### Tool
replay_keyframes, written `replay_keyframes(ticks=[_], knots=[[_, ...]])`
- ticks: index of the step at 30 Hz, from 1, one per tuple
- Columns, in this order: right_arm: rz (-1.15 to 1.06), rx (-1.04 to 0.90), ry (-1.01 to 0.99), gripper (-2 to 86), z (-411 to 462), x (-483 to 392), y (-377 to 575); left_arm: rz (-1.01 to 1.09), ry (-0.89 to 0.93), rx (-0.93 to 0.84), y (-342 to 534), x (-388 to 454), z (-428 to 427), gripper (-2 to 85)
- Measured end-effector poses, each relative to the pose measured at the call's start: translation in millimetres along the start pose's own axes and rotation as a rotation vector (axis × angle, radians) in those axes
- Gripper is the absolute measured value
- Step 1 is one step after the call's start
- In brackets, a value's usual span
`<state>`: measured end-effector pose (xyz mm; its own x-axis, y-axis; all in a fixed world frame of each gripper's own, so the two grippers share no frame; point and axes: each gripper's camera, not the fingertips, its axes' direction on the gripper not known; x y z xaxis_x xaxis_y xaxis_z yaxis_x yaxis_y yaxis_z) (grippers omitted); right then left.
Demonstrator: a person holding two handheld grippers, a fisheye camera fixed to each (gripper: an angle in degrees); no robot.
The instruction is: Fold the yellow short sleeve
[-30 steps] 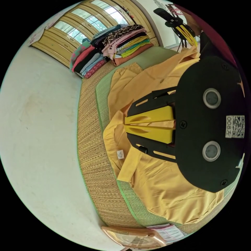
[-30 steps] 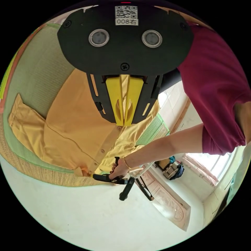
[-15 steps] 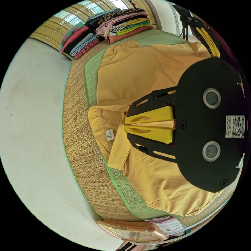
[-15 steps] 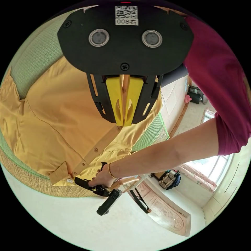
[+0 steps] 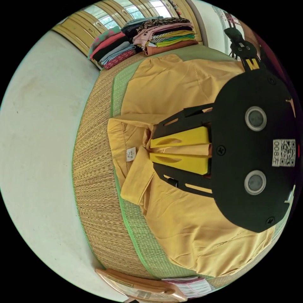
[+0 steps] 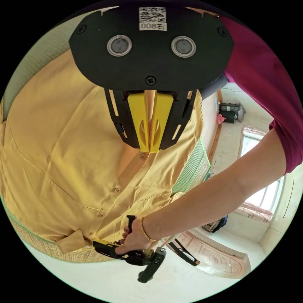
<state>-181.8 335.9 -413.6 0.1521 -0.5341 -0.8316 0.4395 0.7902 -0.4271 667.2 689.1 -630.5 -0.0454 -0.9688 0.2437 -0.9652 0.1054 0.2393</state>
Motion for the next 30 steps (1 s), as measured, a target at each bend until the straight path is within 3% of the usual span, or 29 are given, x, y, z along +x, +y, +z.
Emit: replay_keyframes(ticks=[6,10,15,21,24,30], knots=[[0.043,-0.045,-0.108,4.0,10,15,2,0.018,0.119,0.033,65,-16,-40,6.6],[0.076,-0.016,-0.171,6.9,-9,21,10,0.021,0.298,-0.048,147,-15,-58,6.7],[0.075,0.033,-0.09,7.7,-56,14,44,-0.088,0.53,-0.168,256,4,-57,6.9],[0.076,-0.056,0.067,7.5,-77,-23,106,-0.245,0.736,-0.283,338,35,-24,7.4],[0.168,-0.065,0.148,7.2,-87,-22,138,-0.243,0.742,-0.304,349,50,-18,7.3],[0.294,0.038,0.124,7.1,-123,-21,192,-0.216,0.704,-0.331,358,58,-9,6.0]])
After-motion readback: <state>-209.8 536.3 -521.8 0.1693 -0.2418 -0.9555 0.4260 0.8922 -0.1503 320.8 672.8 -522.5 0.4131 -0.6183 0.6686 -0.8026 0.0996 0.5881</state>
